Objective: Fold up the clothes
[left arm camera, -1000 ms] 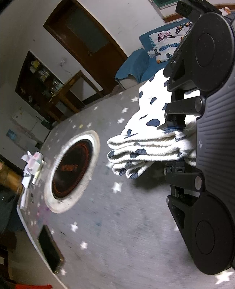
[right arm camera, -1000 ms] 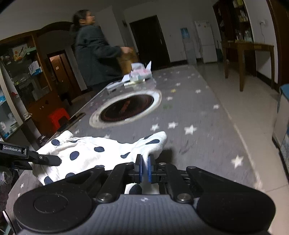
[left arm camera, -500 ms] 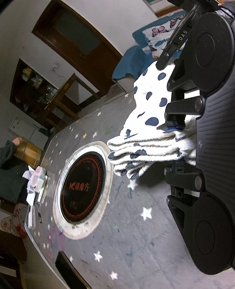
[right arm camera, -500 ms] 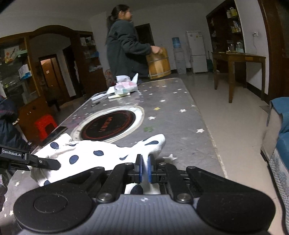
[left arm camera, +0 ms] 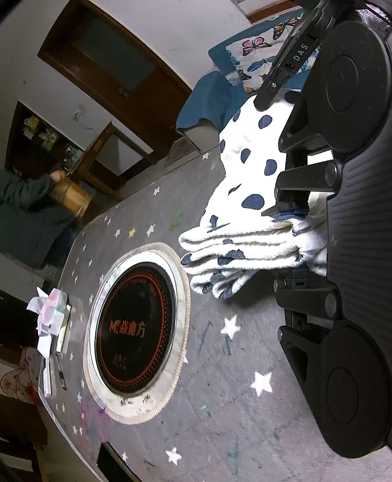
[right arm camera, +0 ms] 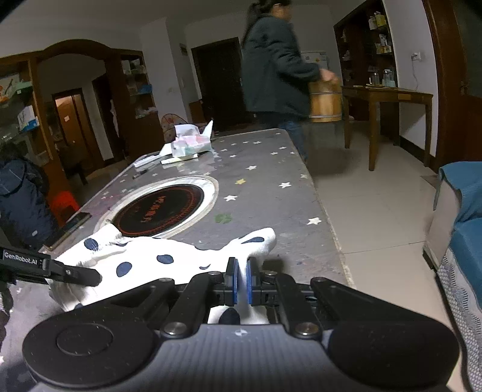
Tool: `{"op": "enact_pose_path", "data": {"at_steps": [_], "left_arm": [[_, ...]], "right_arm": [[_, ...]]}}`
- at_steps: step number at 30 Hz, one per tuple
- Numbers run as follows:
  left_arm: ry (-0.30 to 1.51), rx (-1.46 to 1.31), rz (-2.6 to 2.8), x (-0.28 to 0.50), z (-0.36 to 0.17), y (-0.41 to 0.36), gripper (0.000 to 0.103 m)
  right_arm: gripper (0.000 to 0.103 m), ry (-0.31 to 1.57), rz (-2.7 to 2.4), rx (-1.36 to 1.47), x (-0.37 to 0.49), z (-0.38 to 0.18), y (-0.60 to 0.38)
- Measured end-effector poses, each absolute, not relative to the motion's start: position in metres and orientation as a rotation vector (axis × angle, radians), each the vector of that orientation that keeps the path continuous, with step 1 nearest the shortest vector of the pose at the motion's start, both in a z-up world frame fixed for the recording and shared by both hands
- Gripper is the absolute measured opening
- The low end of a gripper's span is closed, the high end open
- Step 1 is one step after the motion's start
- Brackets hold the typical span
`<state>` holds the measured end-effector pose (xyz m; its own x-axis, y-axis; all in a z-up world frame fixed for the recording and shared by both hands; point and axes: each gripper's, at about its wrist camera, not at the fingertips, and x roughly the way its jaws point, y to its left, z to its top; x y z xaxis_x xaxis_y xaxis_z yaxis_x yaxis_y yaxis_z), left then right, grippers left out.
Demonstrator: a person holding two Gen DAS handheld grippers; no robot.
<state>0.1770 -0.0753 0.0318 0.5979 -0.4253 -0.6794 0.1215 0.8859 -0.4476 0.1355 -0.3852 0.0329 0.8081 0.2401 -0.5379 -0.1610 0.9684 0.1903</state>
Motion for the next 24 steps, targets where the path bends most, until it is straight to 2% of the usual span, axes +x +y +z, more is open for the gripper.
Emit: {"op": "enact_pose_path", "data": {"at_steps": [15, 20, 24], "left_arm": [[0.944, -0.371, -0.354, 0.186, 0.004, -0.09, 0.029], [0.951, -0.359, -0.35, 0.184, 0.001, -0.092, 0.035], [0.94, -0.351, -0.343, 0.181, 0.006, -0.088, 0.047]], "right_arm": [[0.005, 0.649, 0.159, 0.14, 0.138, 0.015, -0.4], [0.008, 0.687, 0.134, 0.138, 0.138, 0.005, -0.405], [0.008, 0.681, 0.117, 0.119, 0.139, 0.007, -0.404]]}}
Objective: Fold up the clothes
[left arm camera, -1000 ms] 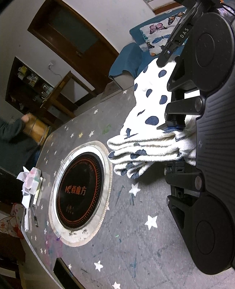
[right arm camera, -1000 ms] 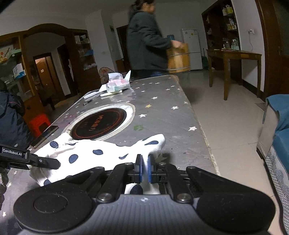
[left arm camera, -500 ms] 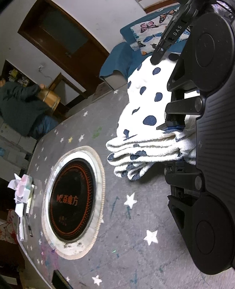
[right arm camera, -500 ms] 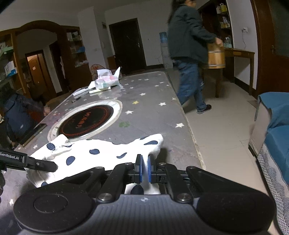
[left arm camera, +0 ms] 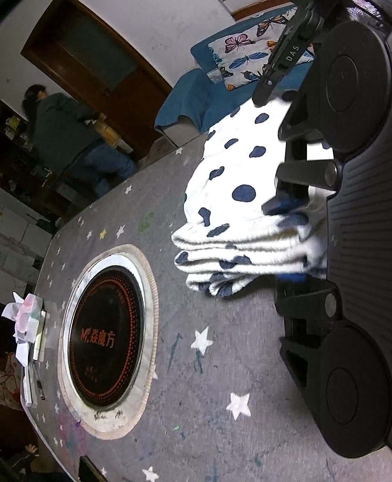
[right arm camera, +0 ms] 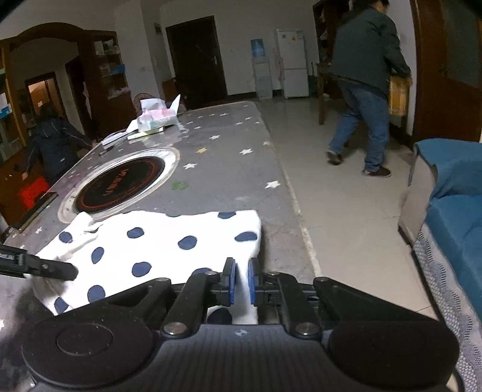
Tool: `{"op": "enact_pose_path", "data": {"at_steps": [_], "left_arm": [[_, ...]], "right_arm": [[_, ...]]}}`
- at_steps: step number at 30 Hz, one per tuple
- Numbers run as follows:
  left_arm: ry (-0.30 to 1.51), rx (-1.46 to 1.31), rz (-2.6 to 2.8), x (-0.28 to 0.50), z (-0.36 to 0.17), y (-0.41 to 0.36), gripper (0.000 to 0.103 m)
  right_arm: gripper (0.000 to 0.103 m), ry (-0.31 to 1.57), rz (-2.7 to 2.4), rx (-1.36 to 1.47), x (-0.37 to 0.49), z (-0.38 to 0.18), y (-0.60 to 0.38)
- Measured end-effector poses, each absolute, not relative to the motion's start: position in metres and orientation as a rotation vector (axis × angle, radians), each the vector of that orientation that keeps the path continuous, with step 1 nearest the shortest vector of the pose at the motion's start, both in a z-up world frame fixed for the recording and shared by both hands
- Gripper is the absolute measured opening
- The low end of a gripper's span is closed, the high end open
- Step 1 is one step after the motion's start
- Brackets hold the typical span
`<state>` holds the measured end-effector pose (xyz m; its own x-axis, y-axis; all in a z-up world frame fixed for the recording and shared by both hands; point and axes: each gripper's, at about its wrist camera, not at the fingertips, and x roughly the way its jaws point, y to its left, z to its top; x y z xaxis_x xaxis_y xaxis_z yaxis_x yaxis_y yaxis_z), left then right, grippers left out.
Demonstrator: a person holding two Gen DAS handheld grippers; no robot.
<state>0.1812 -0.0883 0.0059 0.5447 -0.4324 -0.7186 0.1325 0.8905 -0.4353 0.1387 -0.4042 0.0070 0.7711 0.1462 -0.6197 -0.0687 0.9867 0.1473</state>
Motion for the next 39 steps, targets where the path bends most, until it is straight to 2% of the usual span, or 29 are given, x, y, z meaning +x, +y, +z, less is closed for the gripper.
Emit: {"op": "enact_pose_path", "data": {"at_steps": [2, 4, 18, 22, 31, 35, 39], "left_arm": [[0.925, -0.347, -0.338, 0.18, 0.012, -0.086, 0.049], [0.906, -0.344, -0.323, 0.18, 0.017, -0.084, 0.055], [0.872, -0.318, -0.265, 0.214, 0.017, -0.09, 0.055], [0.881, -0.3, -0.26, 0.221, 0.011, -0.094, 0.055], [0.898, -0.293, -0.247, 0.224, 0.004, -0.093, 0.055], [0.878, -0.267, -0.251, 0.217, 0.01, -0.095, 0.057], [0.859, -0.243, -0.259, 0.205, 0.015, -0.097, 0.064]], "right_arm": [[0.01, 0.669, 0.118, 0.114, 0.139, 0.011, -0.403], [0.01, 0.661, 0.135, 0.114, 0.141, 0.016, -0.401], [0.011, 0.69, 0.187, 0.147, 0.177, 0.003, -0.386], [0.016, 0.7, 0.189, 0.151, 0.189, -0.002, -0.386], [0.018, 0.739, 0.179, 0.156, 0.197, -0.016, -0.389], [0.028, 0.724, 0.197, 0.145, 0.185, -0.006, -0.387], [0.038, 0.718, 0.229, 0.124, 0.168, 0.002, -0.382]]}}
